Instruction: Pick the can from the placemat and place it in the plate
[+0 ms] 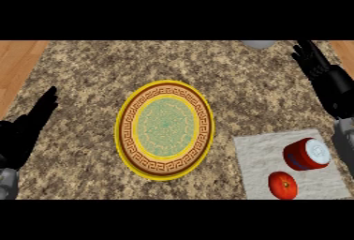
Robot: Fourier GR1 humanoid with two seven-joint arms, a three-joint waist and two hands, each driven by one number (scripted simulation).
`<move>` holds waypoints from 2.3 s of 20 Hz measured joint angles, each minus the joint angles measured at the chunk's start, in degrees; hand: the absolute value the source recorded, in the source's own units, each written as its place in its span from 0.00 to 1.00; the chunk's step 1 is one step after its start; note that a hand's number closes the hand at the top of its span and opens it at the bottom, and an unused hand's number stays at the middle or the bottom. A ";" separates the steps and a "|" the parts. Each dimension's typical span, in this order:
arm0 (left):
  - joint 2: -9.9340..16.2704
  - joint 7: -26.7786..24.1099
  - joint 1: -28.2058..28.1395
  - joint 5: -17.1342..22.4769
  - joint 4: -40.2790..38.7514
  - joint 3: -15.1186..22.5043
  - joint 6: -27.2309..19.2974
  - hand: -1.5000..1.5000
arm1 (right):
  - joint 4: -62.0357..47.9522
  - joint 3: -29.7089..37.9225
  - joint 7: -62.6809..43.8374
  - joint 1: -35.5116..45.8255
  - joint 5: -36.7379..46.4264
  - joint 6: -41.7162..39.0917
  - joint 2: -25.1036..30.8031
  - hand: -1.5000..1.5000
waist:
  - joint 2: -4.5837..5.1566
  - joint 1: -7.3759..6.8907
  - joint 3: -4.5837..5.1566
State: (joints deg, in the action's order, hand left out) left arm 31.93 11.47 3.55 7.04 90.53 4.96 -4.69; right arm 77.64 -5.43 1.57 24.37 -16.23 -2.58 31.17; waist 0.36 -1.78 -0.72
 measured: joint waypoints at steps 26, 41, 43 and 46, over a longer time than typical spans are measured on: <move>-13.41 -19.07 -1.27 1.19 -13.34 -2.27 2.13 0.50 | 19.92 1.07 19.99 -35.96 16.03 11.76 -2.04 0.00 | -0.48 2.62 0.78; -14.30 -19.00 -1.08 0.03 -13.06 -3.02 3.33 0.50 | 27.52 0.85 -5.32 -38.90 28.58 0.05 12.82 0.00 | -0.39 1.89 0.77; -14.44 -19.07 -1.20 0.00 -13.14 -3.31 3.80 0.50 | 26.46 0.70 -7.27 -38.05 30.02 -1.52 12.80 0.00 | -0.38 1.82 0.77; -14.89 -19.08 -0.42 -0.65 -13.78 -3.97 4.01 0.50 | 25.84 0.71 -10.54 -36.01 32.10 -4.08 11.65 0.00 | -0.36 1.80 0.74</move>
State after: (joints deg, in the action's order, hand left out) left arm 17.04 -7.61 3.13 6.39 76.75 1.00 -0.68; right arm 103.49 -4.73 -8.97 -11.64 15.87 -6.67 42.82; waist 0.00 0.02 0.02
